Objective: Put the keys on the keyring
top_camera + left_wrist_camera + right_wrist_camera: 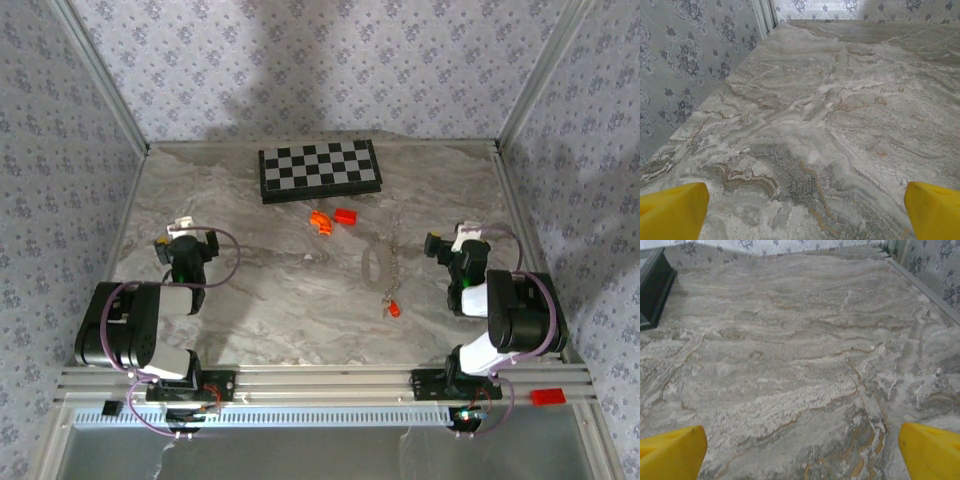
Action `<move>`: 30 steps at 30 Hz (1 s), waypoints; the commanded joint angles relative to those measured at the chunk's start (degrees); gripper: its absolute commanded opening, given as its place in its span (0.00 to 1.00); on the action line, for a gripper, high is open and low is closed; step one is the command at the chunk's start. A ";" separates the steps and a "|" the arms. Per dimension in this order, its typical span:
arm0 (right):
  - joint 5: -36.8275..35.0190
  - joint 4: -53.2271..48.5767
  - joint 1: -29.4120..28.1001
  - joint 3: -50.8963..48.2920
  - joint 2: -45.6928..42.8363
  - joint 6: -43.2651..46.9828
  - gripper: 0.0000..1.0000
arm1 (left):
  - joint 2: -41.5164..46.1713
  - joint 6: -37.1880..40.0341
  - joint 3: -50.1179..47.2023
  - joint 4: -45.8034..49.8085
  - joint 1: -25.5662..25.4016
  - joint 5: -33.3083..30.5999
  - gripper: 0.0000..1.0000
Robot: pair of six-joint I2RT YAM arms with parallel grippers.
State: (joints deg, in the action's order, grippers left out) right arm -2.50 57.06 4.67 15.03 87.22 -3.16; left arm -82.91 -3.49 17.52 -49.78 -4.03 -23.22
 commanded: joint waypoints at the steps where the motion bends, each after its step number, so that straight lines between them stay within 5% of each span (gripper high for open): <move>1: -3.67 -2.10 -1.32 3.15 0.00 0.78 0.99 | -0.56 -0.37 2.61 0.32 1.05 2.72 1.00; 7: -8.03 -4.38 -3.38 4.91 0.63 1.88 0.99 | -6.36 -0.02 3.79 -4.15 2.66 7.23 1.00; 9: -8.65 -4.81 -3.72 5.17 0.67 2.02 0.99 | -4.80 -0.77 5.00 1.92 3.06 8.01 1.00; 30: -10.77 -5.47 -4.89 5.72 0.85 2.89 0.99 | -4.99 -0.60 4.81 0.57 3.01 8.03 1.00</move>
State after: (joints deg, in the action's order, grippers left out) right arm -11.86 51.83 0.05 19.68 87.55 -0.97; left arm -88.25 -3.66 21.23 -49.01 -1.21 -15.81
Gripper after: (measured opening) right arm 0.995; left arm 0.996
